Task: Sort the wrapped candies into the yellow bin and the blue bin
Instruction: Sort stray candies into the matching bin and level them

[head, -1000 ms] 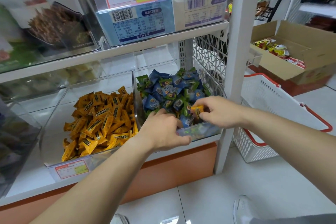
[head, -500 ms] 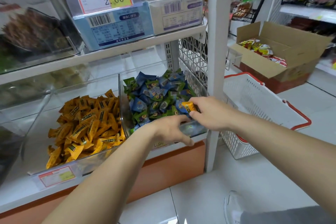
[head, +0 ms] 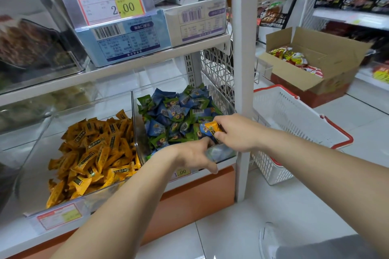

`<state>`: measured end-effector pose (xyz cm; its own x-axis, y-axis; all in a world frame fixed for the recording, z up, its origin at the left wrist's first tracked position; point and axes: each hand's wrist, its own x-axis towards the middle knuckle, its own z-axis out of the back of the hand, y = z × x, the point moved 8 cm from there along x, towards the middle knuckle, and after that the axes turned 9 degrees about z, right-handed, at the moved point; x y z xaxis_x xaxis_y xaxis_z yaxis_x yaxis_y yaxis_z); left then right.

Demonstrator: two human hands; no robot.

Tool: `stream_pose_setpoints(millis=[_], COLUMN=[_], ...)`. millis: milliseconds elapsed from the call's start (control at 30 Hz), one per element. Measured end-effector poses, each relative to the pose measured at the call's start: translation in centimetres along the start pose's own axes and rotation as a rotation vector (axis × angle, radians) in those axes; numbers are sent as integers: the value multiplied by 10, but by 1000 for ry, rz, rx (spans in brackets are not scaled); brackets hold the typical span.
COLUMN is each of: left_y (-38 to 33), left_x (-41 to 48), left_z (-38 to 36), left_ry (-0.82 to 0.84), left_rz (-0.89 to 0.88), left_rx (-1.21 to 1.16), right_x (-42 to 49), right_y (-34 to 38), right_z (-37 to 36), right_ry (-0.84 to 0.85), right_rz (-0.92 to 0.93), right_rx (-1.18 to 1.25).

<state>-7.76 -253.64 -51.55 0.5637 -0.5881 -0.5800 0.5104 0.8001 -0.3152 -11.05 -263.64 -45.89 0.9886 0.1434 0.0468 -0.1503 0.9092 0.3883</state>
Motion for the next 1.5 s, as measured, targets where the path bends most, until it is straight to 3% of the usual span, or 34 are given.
stream_pose_setpoints(millis=[133, 233, 333, 633, 733, 833, 967, 1100, 1200, 1267, 1333, 1400, 1433, 1500], left_y=[1, 2, 8, 36, 32, 30, 37, 54, 53, 46, 50, 68, 80, 110], left_x=[3, 0, -10, -40, -40, -45, -52, -70, -76, -83, -98, -114, -121, -135], left_z=[2, 8, 18, 39, 37, 43, 53, 75, 75, 75, 84, 99, 106, 117], left_ry=[-33, -165, -238, -338, -333, -442, -550, -771, -702, -647, -733, -893, -966, -1083], left_rz=[3, -26, -88, -171, -174, -184, -153, -107, -167, -272, -321, -278, -238, -91], left_rx=[64, 123, -3, -266, -202, -254, -433, -828, -1150, -1225, -1144, -965, -851, -591], right_x=[-1, -1, 1, 9, 10, 11, 11, 11, 18, 23, 30, 35, 37, 38], right_y=[-1, -1, 0, -1, 2, 6, 12, 17, 31, 43, 53, 59, 58, 49], right_z=[1, -2, 0, 22, 24, 27, 32, 43, 42, 34, 24, 19, 19, 23], right_ry=[17, 31, 7, -321, -368, -410, -456, -570, -557, -536, -464, -361, -333, -321], right_rz=[-3, -1, 13, -45, -65, -60, -62, -102, -89, -70, -50, -21, -11, 4], right_rx=[-14, -25, -15, 215, 292, 366, 488, 612, 698, 938, 1232, 1310, 1202, 737])
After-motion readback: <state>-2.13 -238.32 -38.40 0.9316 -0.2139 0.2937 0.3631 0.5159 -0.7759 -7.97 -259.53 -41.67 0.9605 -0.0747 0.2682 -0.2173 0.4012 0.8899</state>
